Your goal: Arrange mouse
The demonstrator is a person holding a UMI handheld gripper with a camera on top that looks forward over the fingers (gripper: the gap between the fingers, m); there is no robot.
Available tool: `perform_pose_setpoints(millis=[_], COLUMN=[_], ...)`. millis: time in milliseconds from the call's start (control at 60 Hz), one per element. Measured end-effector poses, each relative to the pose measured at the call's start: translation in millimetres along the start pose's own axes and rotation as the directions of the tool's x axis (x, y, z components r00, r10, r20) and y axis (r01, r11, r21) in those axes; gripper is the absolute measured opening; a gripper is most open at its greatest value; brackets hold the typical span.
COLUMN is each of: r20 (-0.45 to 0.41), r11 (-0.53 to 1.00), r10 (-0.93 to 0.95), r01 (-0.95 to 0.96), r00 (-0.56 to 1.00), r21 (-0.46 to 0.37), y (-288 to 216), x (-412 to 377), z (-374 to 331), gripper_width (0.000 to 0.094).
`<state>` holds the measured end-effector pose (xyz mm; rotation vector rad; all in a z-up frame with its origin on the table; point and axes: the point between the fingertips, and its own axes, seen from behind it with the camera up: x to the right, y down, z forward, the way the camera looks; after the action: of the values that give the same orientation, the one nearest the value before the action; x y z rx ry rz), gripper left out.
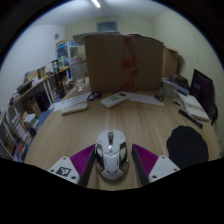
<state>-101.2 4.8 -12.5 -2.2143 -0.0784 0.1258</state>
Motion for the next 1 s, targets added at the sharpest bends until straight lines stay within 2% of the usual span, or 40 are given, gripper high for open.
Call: perform_pose_setpoints(millis=[17,50,67,183,283,300,333,350,367,417,550,633,750,867,1000], r20=[-0.001,-0.011,-0.019,-0.064,-0.070,-0.073,-0.080,-0.085,-0.089,-0.083,-0.063,-0.092,-0.154,-0.197,-0.126], r11=[1.000,0.999,0.998,1.000,0.998,0.997,0.995,0.994,0.993,0.994,0.999,0.990,0.978,0.986,0.999], r10=[-0.016,-0.053,-0.066,-0.008,0.028,0.037,0.057,0.063,0.063,0.039,0.043,0.056,0.046,0.008,0.032], r01=[0.016,0.053,0.066,0.007,-0.032,-0.041,-0.063,-0.070,-0.072,-0.047,-0.041,-0.043,-0.014,0.025,-0.029], r00=[1.000,0.999,0.998,0.998,0.997,0.997,0.995,0.994,0.994,0.996,0.997,0.994,0.987,0.980,0.992], r21=[-0.005,-0.003,-0.006,-0.010,-0.057,-0.064,-0.081,-0.088,-0.094,-0.102,0.022,0.131,0.207,0.165,0.021], y=[2,2,4,4,6,6,5,5,5,-2,-74,-130,-166,-142,-59], x=[-2,-2,-1,1,1,1,1,1,0,-7,-12,25,107,193,241], z=[0,1,1,2,-1,0,0,-1,-2,-8,-53,-91,-127,-119,-82], gripper_width=[0.0768,0.0600,0.0556,0.0494,0.0440,0.0403,0.0398,0.0438,0.0376,0.0370,0.0371,0.0370,0.0369,0.0368,0.0370])
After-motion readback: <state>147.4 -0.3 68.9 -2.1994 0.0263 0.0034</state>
